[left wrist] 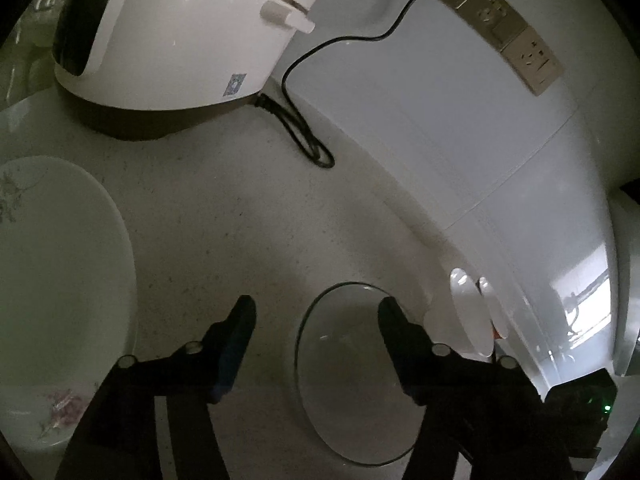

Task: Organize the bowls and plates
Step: 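Carry the bowl toward the rice cooker, set it down, open both tools, then move both tools to the smaller white bowl and pinch its rim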

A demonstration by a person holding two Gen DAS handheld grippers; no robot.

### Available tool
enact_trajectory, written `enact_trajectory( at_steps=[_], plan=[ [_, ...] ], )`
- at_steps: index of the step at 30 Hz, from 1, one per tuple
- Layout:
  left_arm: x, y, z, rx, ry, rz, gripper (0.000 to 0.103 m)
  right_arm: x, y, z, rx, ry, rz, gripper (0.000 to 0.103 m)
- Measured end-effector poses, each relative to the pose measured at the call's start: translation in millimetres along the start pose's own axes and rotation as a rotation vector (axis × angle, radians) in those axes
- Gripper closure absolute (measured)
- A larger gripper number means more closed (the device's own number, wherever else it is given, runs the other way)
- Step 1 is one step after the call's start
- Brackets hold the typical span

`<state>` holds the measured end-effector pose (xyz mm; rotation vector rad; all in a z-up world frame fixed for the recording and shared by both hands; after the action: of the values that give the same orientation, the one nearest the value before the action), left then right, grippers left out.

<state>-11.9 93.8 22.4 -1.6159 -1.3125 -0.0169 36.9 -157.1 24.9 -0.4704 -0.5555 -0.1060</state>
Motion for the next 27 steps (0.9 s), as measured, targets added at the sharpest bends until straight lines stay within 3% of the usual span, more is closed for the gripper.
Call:
enact_trajectory(
  at_steps=[5, 10, 13, 18, 19, 22, 24, 27],
  plan=[
    [-1, -9, -4, 0.003, 0.016, -0.046, 0.034, 1, -4, -7, -0.006, 0.017, -0.002, 0.033],
    [-4, -38, -27, 0.034, 0.142, -0.205, 0.023, 4, -16, -7, -0.020, -0.002, -0.042, 0.033],
    [-13, -55, -46, 0.049, 0.241, -0.329, 0.018, 8, -30, -7, -0.078, -0.034, -0.113, 0.025],
    [-21, -72, -80, -0.085, 0.390, -0.442, 0.018, 22, -66, -14, -0.177, -0.063, -0.252, 0.020],
    [-20, -73, -87, -0.095, 0.414, -0.442, 0.018, 25, -73, -16, -0.195, -0.059, -0.270, 0.020],
    [-10, -58, -111, -0.120, 0.440, -0.338, 0.017, 34, -96, -21, -0.277, -0.074, -0.320, 0.020],
    [-2, -39, -135, -0.102, 0.478, -0.238, 0.014, 39, -107, -32, -0.320, -0.032, -0.332, 0.020],
    [5, -13, -162, -0.056, 0.521, -0.162, 0.014, 43, -115, -58, -0.332, 0.059, -0.332, 0.020]
  ],
)
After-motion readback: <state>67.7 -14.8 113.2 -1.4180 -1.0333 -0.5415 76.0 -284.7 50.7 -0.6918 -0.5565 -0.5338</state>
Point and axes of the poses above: each gripper's, at about its wrist camera, not at the fingertips, and y roughly the way its jaws point, z to its left, x to its top, the point moved 2 cm from there along y, roughly the way its jaws point, and after that the axes turned 7 degrees about x, right-handed, at the moved point
